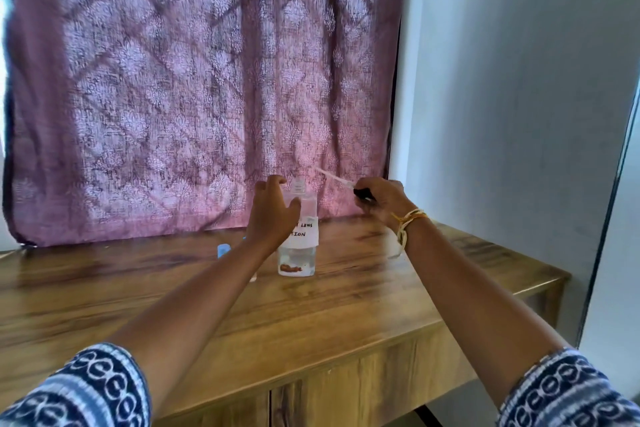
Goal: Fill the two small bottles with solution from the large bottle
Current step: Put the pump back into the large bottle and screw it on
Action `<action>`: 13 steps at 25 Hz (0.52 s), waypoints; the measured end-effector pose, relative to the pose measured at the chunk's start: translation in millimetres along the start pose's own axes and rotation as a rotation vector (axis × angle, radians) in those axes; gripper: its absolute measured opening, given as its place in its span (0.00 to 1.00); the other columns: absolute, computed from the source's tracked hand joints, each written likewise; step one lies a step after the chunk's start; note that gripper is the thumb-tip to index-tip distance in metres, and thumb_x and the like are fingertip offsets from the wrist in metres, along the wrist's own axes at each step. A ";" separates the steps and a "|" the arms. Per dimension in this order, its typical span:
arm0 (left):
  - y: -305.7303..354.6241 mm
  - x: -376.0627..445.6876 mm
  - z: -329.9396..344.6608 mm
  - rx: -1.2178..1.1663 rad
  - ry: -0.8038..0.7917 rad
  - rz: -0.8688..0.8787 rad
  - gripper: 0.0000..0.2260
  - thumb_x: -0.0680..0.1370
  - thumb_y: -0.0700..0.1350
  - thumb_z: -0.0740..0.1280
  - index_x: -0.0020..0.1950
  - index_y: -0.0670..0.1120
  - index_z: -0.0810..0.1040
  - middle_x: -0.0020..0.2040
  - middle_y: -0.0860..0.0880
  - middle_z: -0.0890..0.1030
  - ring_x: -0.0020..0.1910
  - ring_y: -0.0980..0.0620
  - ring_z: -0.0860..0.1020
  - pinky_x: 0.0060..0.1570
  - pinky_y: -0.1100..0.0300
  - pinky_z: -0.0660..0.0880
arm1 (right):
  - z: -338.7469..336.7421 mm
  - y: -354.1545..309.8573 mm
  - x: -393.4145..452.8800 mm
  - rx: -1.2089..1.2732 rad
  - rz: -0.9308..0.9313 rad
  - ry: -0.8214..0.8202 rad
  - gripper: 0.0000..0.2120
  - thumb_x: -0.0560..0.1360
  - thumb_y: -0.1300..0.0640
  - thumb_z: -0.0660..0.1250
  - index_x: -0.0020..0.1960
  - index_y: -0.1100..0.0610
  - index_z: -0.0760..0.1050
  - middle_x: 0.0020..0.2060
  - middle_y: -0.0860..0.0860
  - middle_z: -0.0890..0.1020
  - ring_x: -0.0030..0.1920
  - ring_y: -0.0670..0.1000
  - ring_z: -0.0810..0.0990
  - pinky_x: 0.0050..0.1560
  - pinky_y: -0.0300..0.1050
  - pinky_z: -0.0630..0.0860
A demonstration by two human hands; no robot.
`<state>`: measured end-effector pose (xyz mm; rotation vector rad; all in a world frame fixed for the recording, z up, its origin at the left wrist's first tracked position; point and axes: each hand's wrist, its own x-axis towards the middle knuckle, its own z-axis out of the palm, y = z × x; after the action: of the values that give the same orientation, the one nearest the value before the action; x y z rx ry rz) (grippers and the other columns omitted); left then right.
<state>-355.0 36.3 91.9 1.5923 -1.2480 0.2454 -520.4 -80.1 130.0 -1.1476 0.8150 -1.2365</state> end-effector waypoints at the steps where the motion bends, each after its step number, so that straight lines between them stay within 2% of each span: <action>1: 1.3 5.9 -3.2 0.000 0.007 0.008 0.20 0.76 0.43 0.67 0.66 0.40 0.68 0.63 0.38 0.70 0.60 0.41 0.73 0.55 0.56 0.67 | 3.4 -9.7 2.7 -0.062 -0.045 -0.024 0.04 0.68 0.70 0.72 0.40 0.69 0.77 0.33 0.60 0.78 0.26 0.50 0.76 0.25 0.38 0.75; 3: 2.0 16.6 -8.4 -0.008 0.021 0.020 0.20 0.76 0.43 0.68 0.65 0.41 0.69 0.62 0.38 0.71 0.60 0.40 0.73 0.58 0.54 0.68 | 10.5 -27.3 8.8 -0.068 -0.139 -0.018 0.09 0.65 0.67 0.76 0.42 0.70 0.80 0.33 0.59 0.78 0.23 0.48 0.74 0.24 0.36 0.73; 5: 1.3 24.7 -11.7 -0.003 0.024 0.013 0.20 0.76 0.43 0.68 0.66 0.41 0.68 0.62 0.37 0.71 0.59 0.41 0.73 0.56 0.56 0.68 | 19.1 -45.1 14.0 0.067 -0.168 -0.002 0.08 0.65 0.63 0.78 0.40 0.63 0.80 0.30 0.55 0.77 0.24 0.46 0.72 0.26 0.37 0.71; 7: 1.1 31.0 -12.8 0.001 0.016 -0.001 0.21 0.76 0.43 0.68 0.66 0.42 0.68 0.62 0.38 0.71 0.58 0.42 0.74 0.53 0.58 0.68 | 28.6 -62.2 17.1 0.141 -0.190 -0.044 0.06 0.69 0.59 0.75 0.39 0.56 0.78 0.32 0.51 0.77 0.32 0.46 0.75 0.35 0.41 0.74; 9: 0.4 36.7 -12.6 -0.002 0.007 -0.004 0.20 0.76 0.42 0.68 0.67 0.42 0.68 0.62 0.39 0.71 0.53 0.45 0.74 0.50 0.59 0.68 | 40.0 -77.8 20.6 0.169 -0.214 -0.157 0.06 0.73 0.61 0.70 0.38 0.55 0.77 0.36 0.51 0.78 0.42 0.48 0.77 0.45 0.48 0.75; 10: -0.4 39.5 -12.5 0.000 0.013 -0.002 0.20 0.76 0.42 0.68 0.66 0.42 0.68 0.62 0.39 0.71 0.50 0.47 0.73 0.49 0.59 0.67 | 46.5 -85.3 21.2 0.187 -0.228 -0.204 0.07 0.74 0.63 0.67 0.38 0.57 0.76 0.36 0.52 0.78 0.44 0.50 0.78 0.47 0.50 0.75; 13: -3.6 50.9 -12.4 -0.009 0.029 -0.011 0.20 0.75 0.41 0.68 0.66 0.42 0.69 0.60 0.41 0.71 0.49 0.51 0.70 0.48 0.62 0.66 | 66.3 -104.4 28.9 0.208 -0.309 -0.244 0.05 0.75 0.67 0.65 0.42 0.61 0.76 0.40 0.56 0.80 0.45 0.54 0.80 0.47 0.49 0.77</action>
<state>-324.9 16.1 129.8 1.5824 -1.2166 0.2553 -482.3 -88.8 250.8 -1.2533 0.3250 -1.3633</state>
